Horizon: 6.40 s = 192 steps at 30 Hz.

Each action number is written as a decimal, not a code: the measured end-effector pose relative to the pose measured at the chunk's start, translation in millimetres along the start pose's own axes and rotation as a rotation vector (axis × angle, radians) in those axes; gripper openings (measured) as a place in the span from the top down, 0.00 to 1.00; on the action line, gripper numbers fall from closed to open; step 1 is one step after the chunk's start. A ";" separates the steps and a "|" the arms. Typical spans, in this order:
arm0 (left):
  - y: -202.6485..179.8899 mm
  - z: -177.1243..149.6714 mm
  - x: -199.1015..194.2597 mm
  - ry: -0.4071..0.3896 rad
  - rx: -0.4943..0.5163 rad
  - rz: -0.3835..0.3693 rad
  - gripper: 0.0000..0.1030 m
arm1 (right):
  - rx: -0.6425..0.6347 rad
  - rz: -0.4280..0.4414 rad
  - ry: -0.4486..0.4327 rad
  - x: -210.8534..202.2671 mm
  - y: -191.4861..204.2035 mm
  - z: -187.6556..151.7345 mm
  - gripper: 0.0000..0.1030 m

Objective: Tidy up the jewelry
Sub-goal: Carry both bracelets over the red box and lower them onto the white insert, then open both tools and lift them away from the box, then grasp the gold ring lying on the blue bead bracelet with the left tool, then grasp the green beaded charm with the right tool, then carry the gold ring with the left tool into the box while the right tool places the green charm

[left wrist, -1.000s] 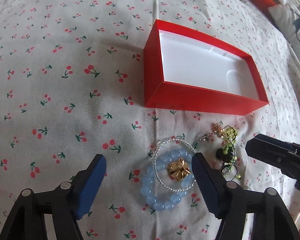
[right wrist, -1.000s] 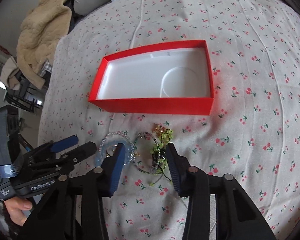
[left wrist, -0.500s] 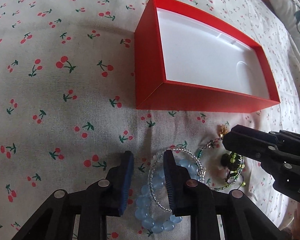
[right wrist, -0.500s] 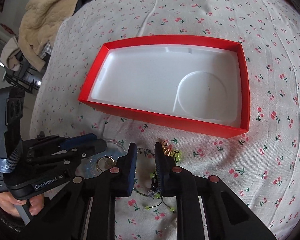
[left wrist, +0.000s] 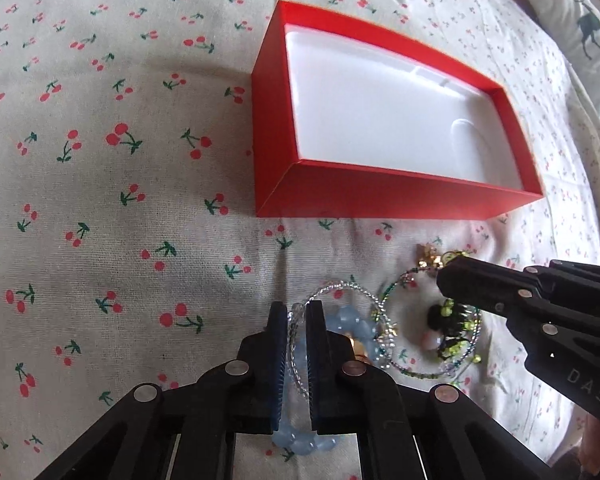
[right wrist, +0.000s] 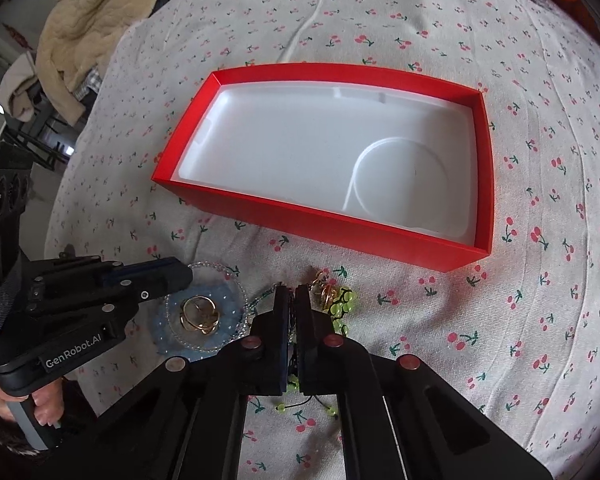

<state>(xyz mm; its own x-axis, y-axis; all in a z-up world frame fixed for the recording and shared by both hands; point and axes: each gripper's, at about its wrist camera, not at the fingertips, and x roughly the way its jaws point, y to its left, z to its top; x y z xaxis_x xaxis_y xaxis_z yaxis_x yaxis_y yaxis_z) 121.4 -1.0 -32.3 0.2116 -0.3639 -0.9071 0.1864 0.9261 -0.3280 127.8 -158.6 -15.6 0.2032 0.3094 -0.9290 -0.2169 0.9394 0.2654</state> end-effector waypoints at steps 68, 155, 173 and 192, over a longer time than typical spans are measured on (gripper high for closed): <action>-38.5 27.1 -51.9 -0.301 0.052 0.157 0.22 | 0.164 -0.178 -0.344 -89.8 -37.6 11.4 0.46; -16.4 -25.7 -16.4 -0.078 -0.043 0.083 0.80 | 0.234 -0.094 -0.034 4.8 -10.9 -13.9 0.89; -17.2 -28.3 -28.7 -0.096 -0.043 0.053 0.80 | 0.186 -0.032 -0.132 -40.8 -1.3 -31.2 0.94; -26.6 -29.1 -61.0 -0.176 -0.025 0.000 0.80 | 0.160 -0.007 -0.274 -97.5 2.7 -43.3 0.94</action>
<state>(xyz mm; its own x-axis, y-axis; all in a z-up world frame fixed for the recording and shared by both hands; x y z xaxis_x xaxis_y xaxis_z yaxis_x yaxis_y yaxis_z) 75.6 -0.6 24.1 0.3766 -0.3736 -0.8477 0.1632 0.9275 -0.3362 66.1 -192.6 64.6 0.4587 0.3110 -0.8324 -0.0661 0.9461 0.3170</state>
